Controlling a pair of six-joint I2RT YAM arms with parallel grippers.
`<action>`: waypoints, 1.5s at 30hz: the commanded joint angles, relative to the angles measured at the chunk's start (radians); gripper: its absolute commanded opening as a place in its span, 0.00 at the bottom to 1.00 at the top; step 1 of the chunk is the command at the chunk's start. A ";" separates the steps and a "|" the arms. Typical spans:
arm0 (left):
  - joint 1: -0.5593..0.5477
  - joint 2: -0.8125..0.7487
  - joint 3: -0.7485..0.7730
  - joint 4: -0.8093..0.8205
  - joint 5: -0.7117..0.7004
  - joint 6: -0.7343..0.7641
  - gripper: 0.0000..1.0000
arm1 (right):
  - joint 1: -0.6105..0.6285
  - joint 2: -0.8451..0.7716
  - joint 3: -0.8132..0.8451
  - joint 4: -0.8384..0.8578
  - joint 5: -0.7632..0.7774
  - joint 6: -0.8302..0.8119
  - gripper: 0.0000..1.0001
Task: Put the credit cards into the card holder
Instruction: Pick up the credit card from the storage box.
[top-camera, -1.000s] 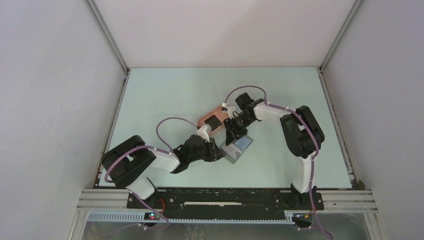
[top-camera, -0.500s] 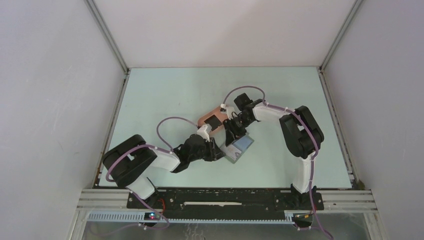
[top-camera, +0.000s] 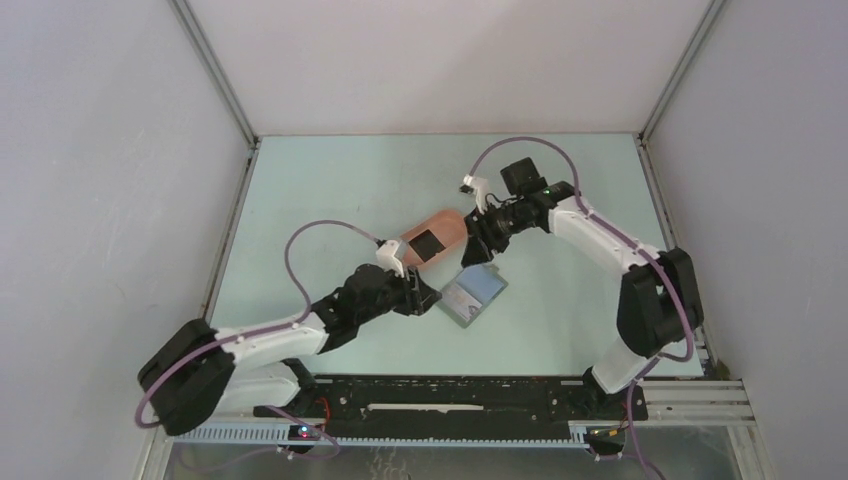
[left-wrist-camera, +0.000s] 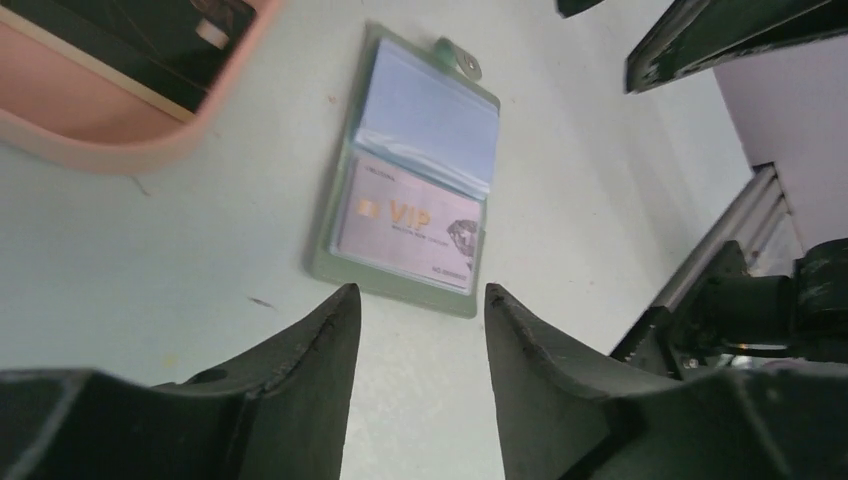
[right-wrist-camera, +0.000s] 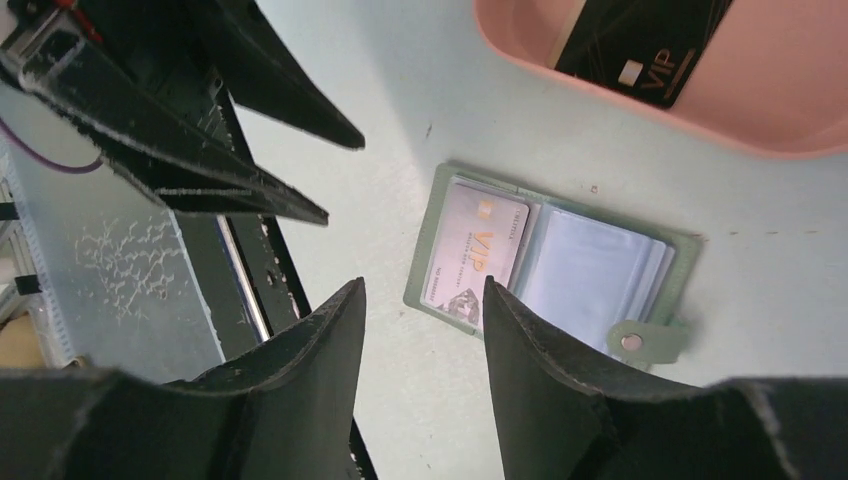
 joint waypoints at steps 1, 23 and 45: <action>0.005 -0.148 0.044 -0.190 -0.117 0.161 0.56 | -0.027 -0.093 0.022 -0.038 -0.076 -0.093 0.55; 0.244 -0.224 0.131 -0.087 -0.111 0.344 0.84 | 0.015 0.169 0.542 -0.208 -0.142 -0.099 0.56; 0.329 0.052 0.085 0.097 -0.050 0.123 0.69 | 0.084 0.639 0.822 -0.187 0.189 0.038 0.62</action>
